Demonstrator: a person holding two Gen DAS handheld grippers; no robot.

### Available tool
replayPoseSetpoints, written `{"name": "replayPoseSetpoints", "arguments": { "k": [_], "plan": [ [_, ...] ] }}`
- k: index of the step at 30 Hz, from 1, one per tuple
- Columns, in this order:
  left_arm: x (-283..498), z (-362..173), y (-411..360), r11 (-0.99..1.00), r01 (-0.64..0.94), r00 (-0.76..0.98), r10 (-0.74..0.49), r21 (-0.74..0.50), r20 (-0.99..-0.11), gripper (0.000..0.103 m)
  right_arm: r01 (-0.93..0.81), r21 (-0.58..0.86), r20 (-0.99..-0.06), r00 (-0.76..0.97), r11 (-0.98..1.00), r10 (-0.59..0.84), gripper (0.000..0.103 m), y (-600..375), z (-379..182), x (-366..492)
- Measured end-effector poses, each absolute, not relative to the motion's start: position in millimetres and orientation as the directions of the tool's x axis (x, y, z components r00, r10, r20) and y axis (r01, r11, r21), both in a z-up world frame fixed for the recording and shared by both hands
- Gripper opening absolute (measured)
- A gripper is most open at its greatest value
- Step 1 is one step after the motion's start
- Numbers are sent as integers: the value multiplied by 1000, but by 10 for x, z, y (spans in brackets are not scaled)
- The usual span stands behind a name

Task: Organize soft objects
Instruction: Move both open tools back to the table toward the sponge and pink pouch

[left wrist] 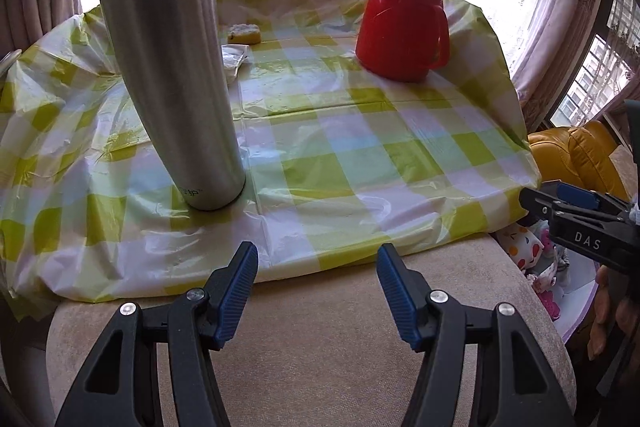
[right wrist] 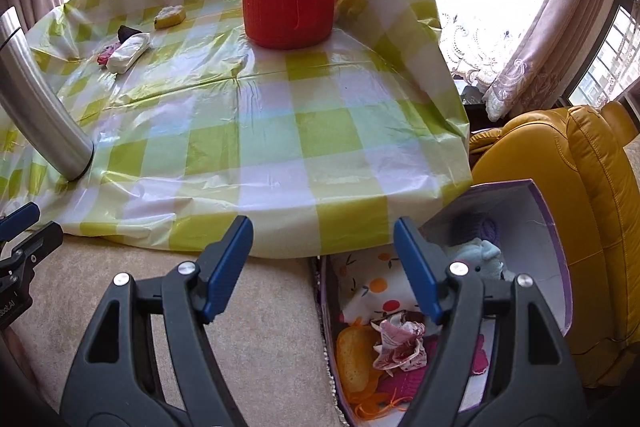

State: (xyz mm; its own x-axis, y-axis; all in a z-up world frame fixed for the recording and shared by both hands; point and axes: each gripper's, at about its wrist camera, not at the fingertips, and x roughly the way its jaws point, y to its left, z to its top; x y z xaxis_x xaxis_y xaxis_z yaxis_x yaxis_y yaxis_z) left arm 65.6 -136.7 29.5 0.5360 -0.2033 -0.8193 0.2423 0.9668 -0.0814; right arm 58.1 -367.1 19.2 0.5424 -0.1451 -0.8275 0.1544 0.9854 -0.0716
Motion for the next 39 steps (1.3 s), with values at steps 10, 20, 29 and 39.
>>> {"name": "replayPoseSetpoints", "arguments": {
  "k": [10, 20, 29, 39],
  "plan": [
    [694, 259, -831, 982, 176, 534, -150, -65, -832, 63, 43, -77, -838, 539, 996, -88, 76, -3134, 102, 992],
    [1204, 405, 369, 998, -41, 611, -10, -44, -791, 72, -54, -78, -828, 559, 995, -35, 79, -2738, 62, 1622],
    [2609, 414, 652, 991, -24, 661, -83, -131, -746, 78, -138, -77, -780, 625, 987, 27, 84, -2432, 311, 2672],
    [3950, 34, 128, 982, 164, 598, -172, -91, -783, 84, -207, 15, -784, 604, 978, 140, 89, -1885, 308, 4191]
  ]
}}
